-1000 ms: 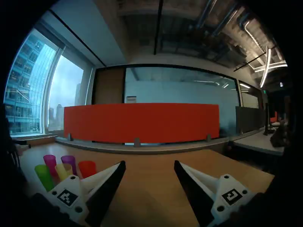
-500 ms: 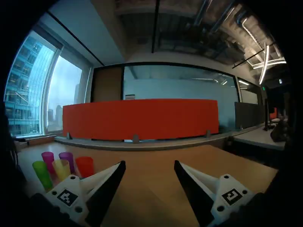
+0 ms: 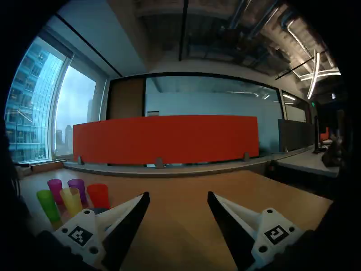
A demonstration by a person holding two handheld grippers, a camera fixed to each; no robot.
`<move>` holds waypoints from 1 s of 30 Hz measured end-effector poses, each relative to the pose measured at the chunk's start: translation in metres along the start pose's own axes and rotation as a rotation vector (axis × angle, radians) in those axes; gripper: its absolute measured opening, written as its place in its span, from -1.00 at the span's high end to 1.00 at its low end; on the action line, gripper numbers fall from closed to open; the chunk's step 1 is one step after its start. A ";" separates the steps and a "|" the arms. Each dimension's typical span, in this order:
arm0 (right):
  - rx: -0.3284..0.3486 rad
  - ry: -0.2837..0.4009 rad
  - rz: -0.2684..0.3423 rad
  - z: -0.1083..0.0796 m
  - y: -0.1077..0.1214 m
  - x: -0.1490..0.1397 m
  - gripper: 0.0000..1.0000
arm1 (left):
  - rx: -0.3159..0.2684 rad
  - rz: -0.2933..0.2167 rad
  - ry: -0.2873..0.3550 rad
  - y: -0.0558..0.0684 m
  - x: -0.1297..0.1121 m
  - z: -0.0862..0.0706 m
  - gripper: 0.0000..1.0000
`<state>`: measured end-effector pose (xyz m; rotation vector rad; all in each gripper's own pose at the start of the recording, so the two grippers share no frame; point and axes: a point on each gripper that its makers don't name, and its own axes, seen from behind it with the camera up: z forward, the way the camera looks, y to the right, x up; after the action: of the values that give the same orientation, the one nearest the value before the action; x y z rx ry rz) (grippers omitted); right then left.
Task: Pour water
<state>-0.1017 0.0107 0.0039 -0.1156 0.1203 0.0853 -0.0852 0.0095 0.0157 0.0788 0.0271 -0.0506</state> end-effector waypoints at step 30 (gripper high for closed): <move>0.007 -0.023 -0.033 -0.001 -0.004 -0.008 -0.98 | 0.000 0.000 0.000 0.000 0.000 -0.001 -0.99</move>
<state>-0.1094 0.0056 0.0045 -0.1099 0.0959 0.0536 -0.0848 0.0100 0.0152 0.0790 0.0270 -0.0507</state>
